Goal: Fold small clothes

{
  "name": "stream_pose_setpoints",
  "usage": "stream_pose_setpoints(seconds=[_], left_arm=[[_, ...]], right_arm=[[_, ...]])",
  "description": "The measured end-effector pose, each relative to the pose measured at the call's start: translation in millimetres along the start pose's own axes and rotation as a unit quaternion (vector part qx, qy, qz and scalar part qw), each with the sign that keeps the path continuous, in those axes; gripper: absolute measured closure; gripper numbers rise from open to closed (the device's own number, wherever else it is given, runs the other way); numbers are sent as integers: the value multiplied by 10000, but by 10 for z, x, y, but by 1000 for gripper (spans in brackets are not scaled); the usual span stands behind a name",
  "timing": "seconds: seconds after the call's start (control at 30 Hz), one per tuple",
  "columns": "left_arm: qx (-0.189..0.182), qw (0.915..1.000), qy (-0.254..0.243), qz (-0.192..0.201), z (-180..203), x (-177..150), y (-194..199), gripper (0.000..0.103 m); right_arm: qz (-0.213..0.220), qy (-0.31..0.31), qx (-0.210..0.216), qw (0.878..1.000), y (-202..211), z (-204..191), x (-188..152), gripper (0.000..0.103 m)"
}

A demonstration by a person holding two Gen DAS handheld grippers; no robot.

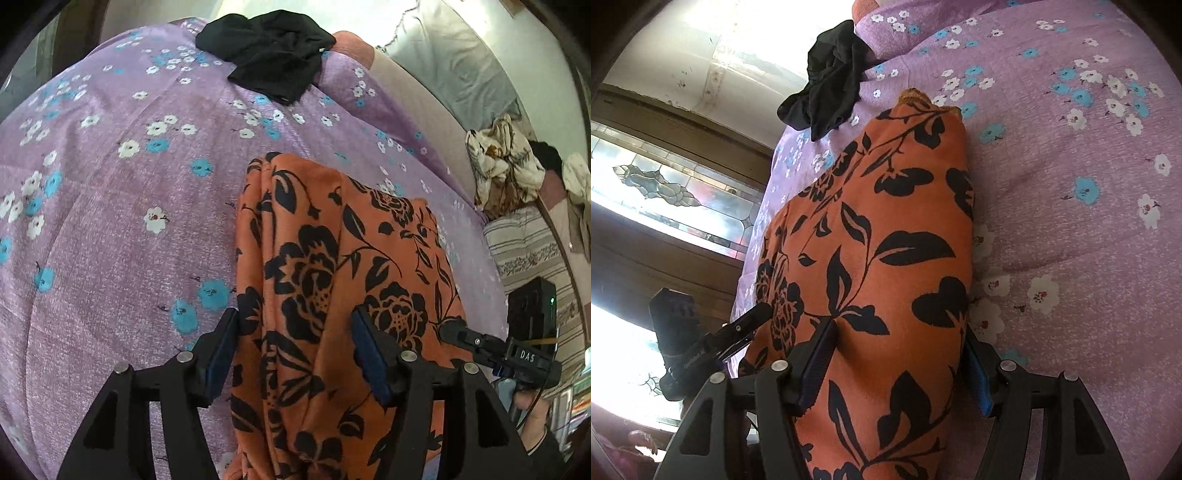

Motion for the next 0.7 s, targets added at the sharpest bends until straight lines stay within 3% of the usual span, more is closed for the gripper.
stream_pose_setpoints(seconds=[0.2,0.27,0.3,0.57,0.7], left_arm=[[62,9996,-194,-199,53,-54,-132,32],[69,9996,-190,-193,56,-67,-155,32],[61,9996,-215,-191,60,-66,-156,33],[-57,9995,-271,-133,124,-94,-127,69],[15,9994,-336,-4,208,-97,-12,73]], right_arm=[[13,128,-58,9999,-83,-45,38,39],[-36,201,-91,9998,-128,-69,45,51],[-47,239,-125,9996,-143,-86,48,52],[-6,496,-219,9985,-93,-208,47,64],[75,740,-134,9971,37,-337,38,67]])
Point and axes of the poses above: each gripper's, at about its wrist camera, not at the fingertips, and y roughly against the way its jaws point, z to its right, x to its top, the point moved 3 cm from there along -y, roughly the way its jaws point, and after that the axes turned 1 degree about -y, right-handed, at the moved point
